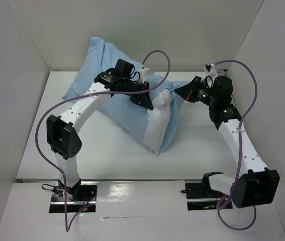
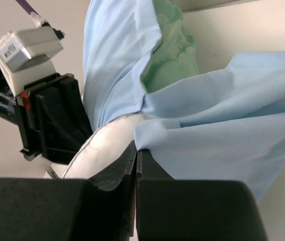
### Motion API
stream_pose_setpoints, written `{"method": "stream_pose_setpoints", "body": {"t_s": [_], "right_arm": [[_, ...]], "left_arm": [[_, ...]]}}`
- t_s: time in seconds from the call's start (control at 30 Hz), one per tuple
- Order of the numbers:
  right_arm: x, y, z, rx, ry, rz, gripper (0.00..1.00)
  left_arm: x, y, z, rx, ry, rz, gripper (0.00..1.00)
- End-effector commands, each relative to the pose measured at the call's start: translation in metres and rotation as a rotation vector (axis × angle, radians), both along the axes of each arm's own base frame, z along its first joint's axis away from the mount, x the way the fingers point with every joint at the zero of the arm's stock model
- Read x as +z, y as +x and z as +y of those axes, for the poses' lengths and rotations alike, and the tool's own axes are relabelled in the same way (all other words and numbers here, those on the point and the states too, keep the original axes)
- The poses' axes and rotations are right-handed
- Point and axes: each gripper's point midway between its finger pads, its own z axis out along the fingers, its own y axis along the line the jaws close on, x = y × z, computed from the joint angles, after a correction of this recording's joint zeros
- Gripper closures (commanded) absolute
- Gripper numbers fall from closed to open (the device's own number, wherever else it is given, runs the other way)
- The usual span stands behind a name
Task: Put the pillow into the pillowcase
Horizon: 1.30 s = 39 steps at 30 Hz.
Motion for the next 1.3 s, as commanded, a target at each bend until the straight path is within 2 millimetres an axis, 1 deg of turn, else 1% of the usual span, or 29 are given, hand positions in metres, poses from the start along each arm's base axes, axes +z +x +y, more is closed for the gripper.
{"method": "stream_pose_setpoints", "body": {"t_s": [0.0,0.03,0.07,0.1,0.13,0.17,0.2,0.23,0.27,0.3,0.33,0.43,0.47,0.57,0.6,0.63,0.8,0.83,0.87,0.9,0.93,0.97,1.0,1.03,1.1,1.13,1.2,1.23,1.27], "right_arm": [[0.083,-0.014,-0.001,0.032,0.027,-0.283,1.0],[0.083,-0.014,-0.001,0.032,0.027,-0.283,1.0],[0.083,-0.014,-0.001,0.032,0.027,-0.283,1.0],[0.083,-0.015,0.0,0.041,0.028,-0.283,1.0],[0.083,-0.015,0.0,0.041,0.028,-0.283,1.0],[0.083,-0.015,0.0,0.041,0.035,-0.277,1.0],[0.081,-0.014,0.001,0.041,0.035,-0.279,1.0],[0.081,-0.016,0.002,0.05,0.035,-0.279,1.0],[0.081,-0.016,0.002,0.05,0.035,-0.279,1.0],[0.077,-0.015,0.002,0.05,0.043,-0.263,1.0],[0.08,-0.015,0.002,0.05,0.044,-0.275,1.0],[0.077,-0.016,0.004,0.06,0.053,-0.267,1.0],[0.079,-0.016,0.004,0.06,0.053,-0.277,1.0],[0.079,-0.018,0.005,0.069,0.062,-0.27,1.0],[0.079,-0.018,0.005,0.069,0.062,-0.27,1.0],[0.079,-0.018,0.005,0.069,0.062,-0.27,1.0],[0.077,-0.019,0.006,0.079,0.07,-0.264,1.0],[0.077,-0.019,0.006,0.079,0.07,-0.264,1.0],[0.077,-0.019,0.006,0.079,0.07,-0.264,1.0],[0.079,-0.02,0.008,0.088,0.077,-0.269,1.0],[0.079,-0.02,0.008,0.088,0.078,-0.269,1.0],[0.077,-0.02,0.008,0.088,0.086,-0.263,1.0],[0.077,-0.02,0.008,0.088,0.086,-0.263,1.0],[0.075,-0.019,0.008,0.088,0.086,-0.265,1.0],[0.076,-0.02,0.008,0.088,0.093,-0.259,1.0],[0.076,-0.02,0.008,0.088,0.093,-0.259,1.0],[0.076,-0.02,0.008,0.088,0.093,-0.259,1.0],[0.076,-0.02,0.008,0.088,0.093,-0.259,1.0],[0.076,-0.02,0.008,0.088,0.093,-0.259,1.0]], "left_arm": [[0.006,-0.014,0.007,-0.03,0.012,0.039,0.9],[0.01,-0.013,0.006,-0.031,0.006,0.028,0.95],[0.014,-0.013,0.005,-0.037,-0.005,0.022,0.93],[0.023,-0.012,0.005,-0.037,-0.013,0.008,0.84],[0.027,-0.012,0.004,-0.037,-0.019,-0.003,0.67],[0.032,-0.011,0.004,-0.037,-0.025,-0.015,0.43],[0.044,-0.013,0.003,-0.047,-0.049,-0.037,0.36],[0.05,-0.01,0.001,-0.043,-0.063,-0.055,0.33],[0.052,-0.008,0.0,-0.043,-0.07,-0.067,0.33],[0.068,-0.01,-0.002,-0.043,-0.105,-0.081,0.33],[0.072,-0.006,-0.004,-0.039,-0.122,-0.101,0.34],[0.102,-0.008,-0.006,-0.03,-0.19,-0.163,0.37],[0.111,-0.002,-0.01,-0.025,-0.222,-0.203,0.37],[0.132,-0.007,-0.014,-0.027,-0.306,-0.21,0.38],[0.141,-0.001,-0.018,-0.025,-0.343,-0.25,0.36],[0.146,-0.006,-0.019,-0.03,-0.371,-0.229,0.33],[0.166,-0.005,-0.022,-0.035,-0.43,-0.262,0.18],[0.171,-0.001,-0.022,-0.013,-0.437,-0.274,0.18],[0.173,-0.002,-0.025,-0.007,-0.44,-0.275,0.2],[0.18,0.001,-0.025,0.004,-0.451,-0.302,0.24],[0.181,0.0,-0.031,0.005,-0.451,-0.306,0.32],[0.185,0.005,-0.035,0.018,-0.45,-0.347,0.33],[0.185,0.002,-0.043,0.01,-0.451,-0.348,0.33],[0.184,0.005,-0.045,0.01,-0.451,-0.348,0.33],[0.176,0.008,-0.061,-0.012,-0.451,-0.336,0.32],[0.169,0.012,-0.063,-0.011,-0.443,-0.325,0.32],[0.165,0.006,-0.075,-0.039,-0.451,-0.305,0.3],[0.157,0.014,-0.077,-0.019,-0.436,-0.313,0.28],[0.153,0.013,-0.08,-0.011,-0.418,-0.316,0.28]]}}
